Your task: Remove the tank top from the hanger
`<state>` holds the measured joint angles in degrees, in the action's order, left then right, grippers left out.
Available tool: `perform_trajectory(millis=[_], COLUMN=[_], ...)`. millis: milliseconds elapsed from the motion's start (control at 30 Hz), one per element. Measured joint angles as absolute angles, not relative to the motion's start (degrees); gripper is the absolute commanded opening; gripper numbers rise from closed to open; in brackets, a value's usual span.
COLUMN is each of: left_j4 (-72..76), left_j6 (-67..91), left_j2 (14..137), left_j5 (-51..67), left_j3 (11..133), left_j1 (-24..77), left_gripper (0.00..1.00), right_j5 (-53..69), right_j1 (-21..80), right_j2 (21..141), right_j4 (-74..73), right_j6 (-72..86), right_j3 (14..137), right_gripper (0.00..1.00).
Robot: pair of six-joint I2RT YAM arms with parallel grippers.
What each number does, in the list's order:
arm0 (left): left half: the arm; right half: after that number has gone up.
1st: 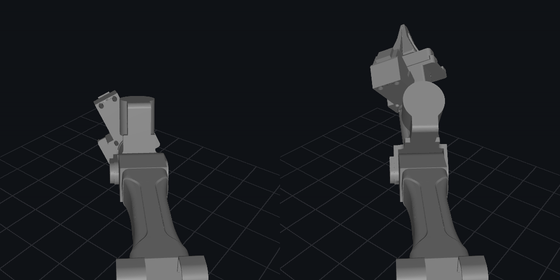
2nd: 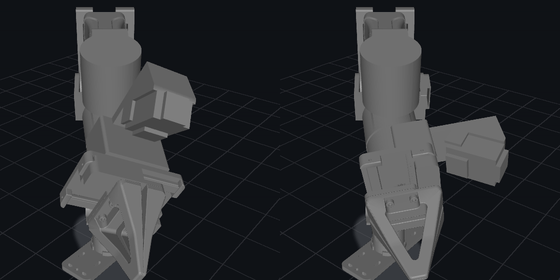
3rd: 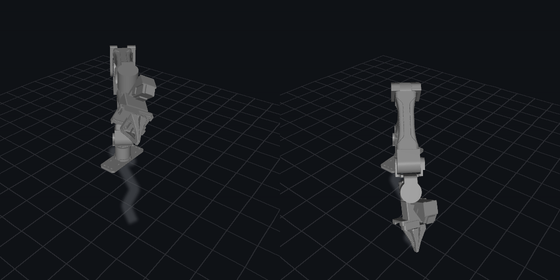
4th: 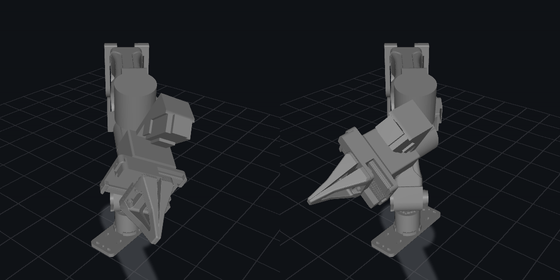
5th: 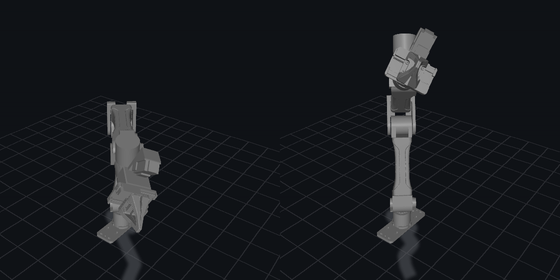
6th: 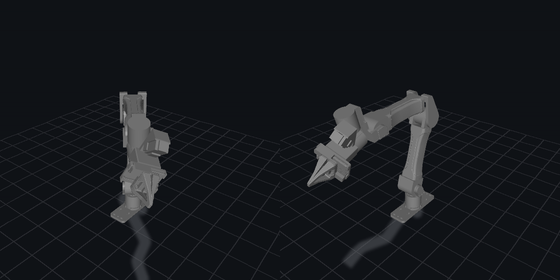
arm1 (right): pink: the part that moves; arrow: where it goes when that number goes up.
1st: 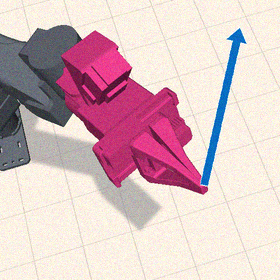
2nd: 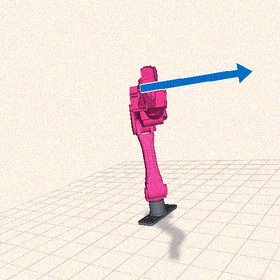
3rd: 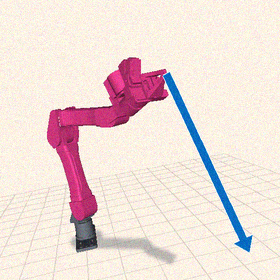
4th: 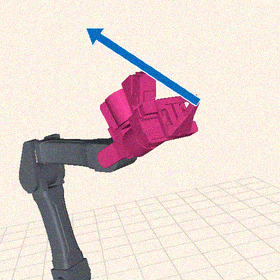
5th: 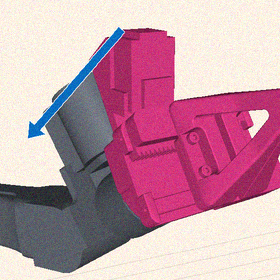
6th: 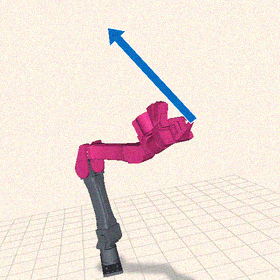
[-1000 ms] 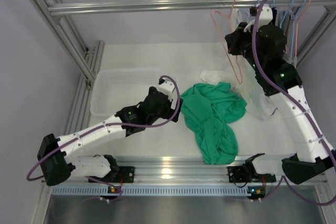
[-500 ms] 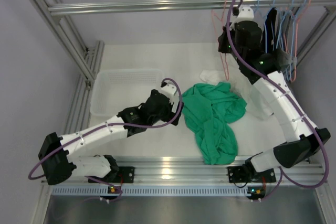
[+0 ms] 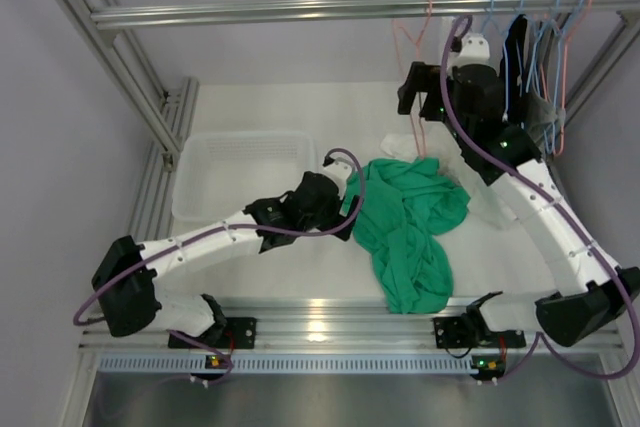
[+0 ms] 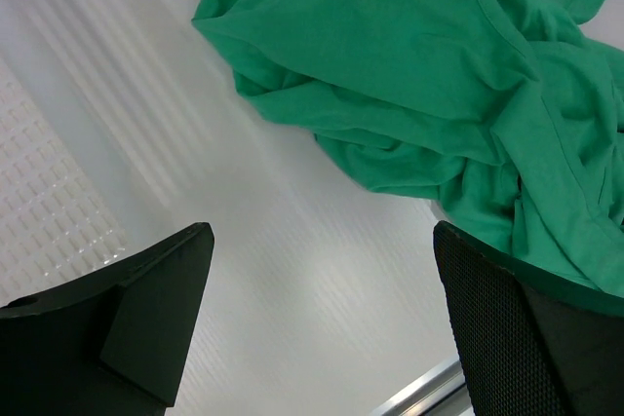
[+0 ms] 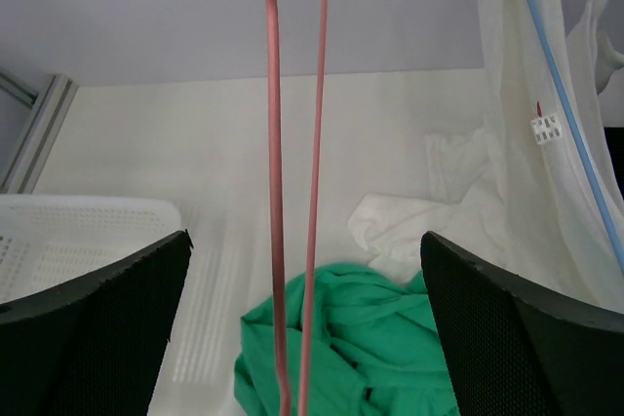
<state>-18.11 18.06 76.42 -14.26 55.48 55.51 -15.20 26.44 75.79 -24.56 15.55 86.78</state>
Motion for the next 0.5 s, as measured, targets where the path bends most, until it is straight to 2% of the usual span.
perform_trajectory(millis=[133, 333, 500], left_j4=[-17.3, -10.17, -6.26], left_j6=[17.78, 16.69, 16.32], left_j2=[81.52, 89.36, 98.78], left_j5=[-12.45, -7.62, -3.86], left_j3=[58.87, 62.04, 67.75], left_j1=[56.12, 56.55, 57.01], left_gripper=[0.99, 0.99, 0.99], right_j5=[-14.96, -13.34, -12.14], right_j1=[26.5, 26.52, 26.52], right_j2=[67.42, 47.55, 35.62], right_j4=[-24.56, -24.75, -27.11], right_j6=[15.79, 15.59, 14.48], right_j3=[81.69, 72.07, 70.94], right_gripper=[0.99, 0.99, 0.99])
